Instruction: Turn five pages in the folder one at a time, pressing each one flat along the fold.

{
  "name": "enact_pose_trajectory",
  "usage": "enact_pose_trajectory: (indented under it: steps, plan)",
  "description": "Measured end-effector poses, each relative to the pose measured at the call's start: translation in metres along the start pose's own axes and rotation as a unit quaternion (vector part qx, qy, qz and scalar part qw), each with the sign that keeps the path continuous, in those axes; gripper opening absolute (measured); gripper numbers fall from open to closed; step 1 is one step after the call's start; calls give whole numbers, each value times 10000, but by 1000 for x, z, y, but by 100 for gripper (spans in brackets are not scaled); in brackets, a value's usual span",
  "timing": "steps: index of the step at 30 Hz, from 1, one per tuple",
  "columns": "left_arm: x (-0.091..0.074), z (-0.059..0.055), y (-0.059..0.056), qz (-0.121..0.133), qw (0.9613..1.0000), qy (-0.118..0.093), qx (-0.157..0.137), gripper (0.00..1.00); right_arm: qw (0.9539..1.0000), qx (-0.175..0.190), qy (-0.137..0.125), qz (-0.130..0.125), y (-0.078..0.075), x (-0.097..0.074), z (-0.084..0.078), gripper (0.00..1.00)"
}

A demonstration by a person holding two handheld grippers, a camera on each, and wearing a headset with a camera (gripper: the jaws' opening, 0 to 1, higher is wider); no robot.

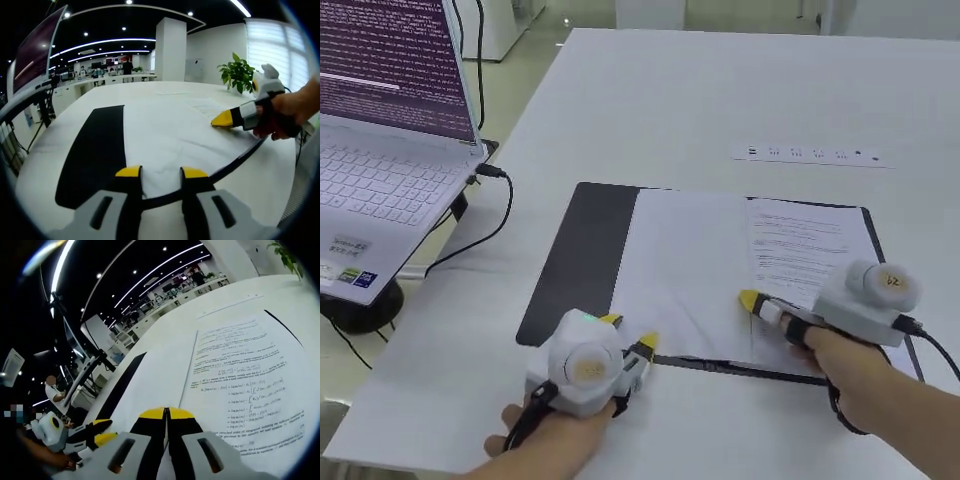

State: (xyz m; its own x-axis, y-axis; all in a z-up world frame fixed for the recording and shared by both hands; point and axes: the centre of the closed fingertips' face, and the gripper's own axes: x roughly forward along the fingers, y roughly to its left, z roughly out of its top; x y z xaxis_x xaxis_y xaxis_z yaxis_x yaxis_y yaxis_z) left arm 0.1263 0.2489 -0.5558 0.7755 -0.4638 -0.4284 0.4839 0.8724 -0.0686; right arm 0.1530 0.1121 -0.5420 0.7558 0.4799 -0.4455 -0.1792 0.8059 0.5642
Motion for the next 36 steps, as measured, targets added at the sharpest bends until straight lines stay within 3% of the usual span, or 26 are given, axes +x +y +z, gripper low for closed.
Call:
enact_pose_trajectory:
  steps: [23,30,36]
  plan:
    - [0,0,0,3,10000,17,-4,29,9980,322,467,294,16,-47,-54,0]
    - [-1,0,0,3,10000,41,0,29,9943,398,864,488,29,-62,-75,0]
    - [0,1,-1,19,9999,132,17,29,9950,381,696,601,44,-76,-70,0]
